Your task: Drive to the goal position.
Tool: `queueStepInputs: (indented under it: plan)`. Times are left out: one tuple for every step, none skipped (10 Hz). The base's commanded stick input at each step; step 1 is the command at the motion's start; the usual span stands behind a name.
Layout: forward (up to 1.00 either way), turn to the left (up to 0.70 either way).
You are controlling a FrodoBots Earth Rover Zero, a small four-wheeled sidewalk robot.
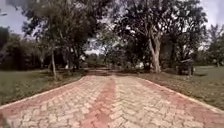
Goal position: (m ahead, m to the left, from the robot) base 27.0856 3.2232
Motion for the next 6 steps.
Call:
queueStepInputs:
  plan:
    - [0.7, 0.0]
    - [0.7, 0.0]
    - [0.7, -0.35]
    - [0.7, -0.35]
    - [0.7, -0.35]
    - [0.7, -0.35]
